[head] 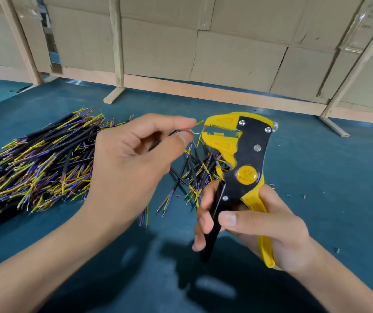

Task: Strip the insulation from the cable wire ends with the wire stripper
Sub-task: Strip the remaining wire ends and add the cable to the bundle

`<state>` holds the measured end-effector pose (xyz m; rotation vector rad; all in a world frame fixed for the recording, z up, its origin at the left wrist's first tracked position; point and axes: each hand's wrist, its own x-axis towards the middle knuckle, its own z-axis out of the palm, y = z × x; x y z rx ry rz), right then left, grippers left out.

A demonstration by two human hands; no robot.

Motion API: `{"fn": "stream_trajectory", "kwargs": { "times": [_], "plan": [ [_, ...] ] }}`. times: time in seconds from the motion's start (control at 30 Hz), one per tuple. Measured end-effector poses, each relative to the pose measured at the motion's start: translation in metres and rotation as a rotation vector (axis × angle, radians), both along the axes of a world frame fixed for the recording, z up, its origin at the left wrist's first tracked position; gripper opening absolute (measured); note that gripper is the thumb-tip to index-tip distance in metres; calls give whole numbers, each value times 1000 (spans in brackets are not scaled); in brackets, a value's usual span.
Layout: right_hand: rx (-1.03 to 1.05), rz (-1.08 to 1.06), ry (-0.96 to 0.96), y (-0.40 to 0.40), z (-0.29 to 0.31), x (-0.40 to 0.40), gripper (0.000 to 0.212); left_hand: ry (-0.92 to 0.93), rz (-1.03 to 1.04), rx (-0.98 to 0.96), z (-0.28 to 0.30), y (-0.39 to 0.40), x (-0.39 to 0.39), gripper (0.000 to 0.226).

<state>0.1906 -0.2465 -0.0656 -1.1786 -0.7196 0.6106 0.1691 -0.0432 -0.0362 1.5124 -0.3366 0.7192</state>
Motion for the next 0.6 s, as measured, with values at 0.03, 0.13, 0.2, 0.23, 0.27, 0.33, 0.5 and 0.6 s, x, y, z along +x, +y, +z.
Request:
{"fn": "stream_trajectory", "kwargs": {
  "times": [0.03, 0.13, 0.2, 0.23, 0.27, 0.33, 0.5, 0.6],
  "plan": [
    [2, 4, -6, 0, 0, 0, 25, 5, -2, -5, 0, 0, 0, 14],
    [19, 24, -9, 0, 1, 0, 30, 26, -3, -19, 1, 1, 1, 18],
    [18, 31, -8, -1, 2, 0, 36, 32, -18, -44, 0, 1, 1, 18],
    [13, 30, -11, -1, 2, 1, 38, 28, -29, -41, 0, 0, 1, 18],
    [8, 29, -16, -1, 2, 1, 38, 24, -39, -28, 0, -1, 0, 19],
    [5, 25, -34, -1, 2, 0, 38, 13, -54, 16, -1, -3, -2, 21],
    [-2, -25, -72, -1, 2, 1, 30, 1, -24, 124, -3, -4, -3, 25],
    [-43, -60, -84, -2, 3, 3, 22, 7, 3, 144, -5, -4, -2, 26]
  ]
}}
